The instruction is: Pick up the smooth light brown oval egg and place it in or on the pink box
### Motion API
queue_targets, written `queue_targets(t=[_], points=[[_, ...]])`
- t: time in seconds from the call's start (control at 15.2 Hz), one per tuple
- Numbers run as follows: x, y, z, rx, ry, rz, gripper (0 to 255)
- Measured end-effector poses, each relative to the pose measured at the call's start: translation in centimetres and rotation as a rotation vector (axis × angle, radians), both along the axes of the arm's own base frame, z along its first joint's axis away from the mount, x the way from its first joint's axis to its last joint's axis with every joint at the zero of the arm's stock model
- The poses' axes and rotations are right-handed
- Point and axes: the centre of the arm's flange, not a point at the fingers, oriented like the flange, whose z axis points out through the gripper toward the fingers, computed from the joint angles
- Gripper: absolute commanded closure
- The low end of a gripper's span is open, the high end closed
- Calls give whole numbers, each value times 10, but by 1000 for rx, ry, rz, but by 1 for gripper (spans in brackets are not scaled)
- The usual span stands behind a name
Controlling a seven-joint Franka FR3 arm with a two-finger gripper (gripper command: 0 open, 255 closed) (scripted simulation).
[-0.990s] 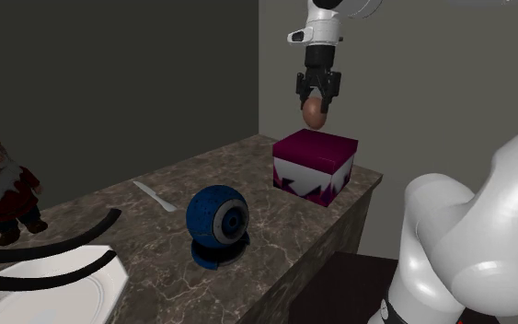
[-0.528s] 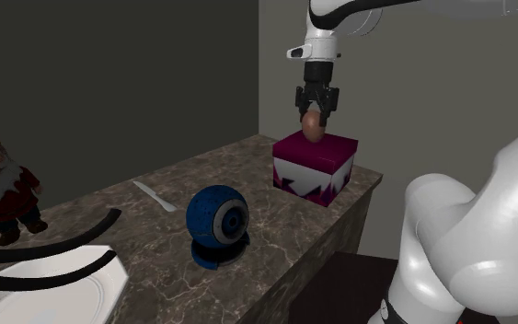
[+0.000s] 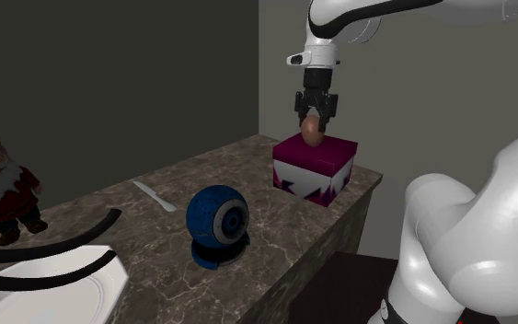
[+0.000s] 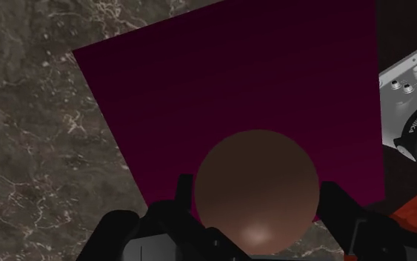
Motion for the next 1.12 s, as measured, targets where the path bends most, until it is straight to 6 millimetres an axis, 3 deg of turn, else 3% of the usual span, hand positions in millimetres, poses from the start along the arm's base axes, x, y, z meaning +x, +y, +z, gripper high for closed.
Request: queue_targets(t=[0.13,0.2,0.59,0.86,1.12], points=[[0,0,0,0,0,0,255],[0,0,0,0,0,0,0],[1,0,-3,3,6,1,0],[2,-5,36,2,5,0,0],[0,-7,46,3,5,1,0]])
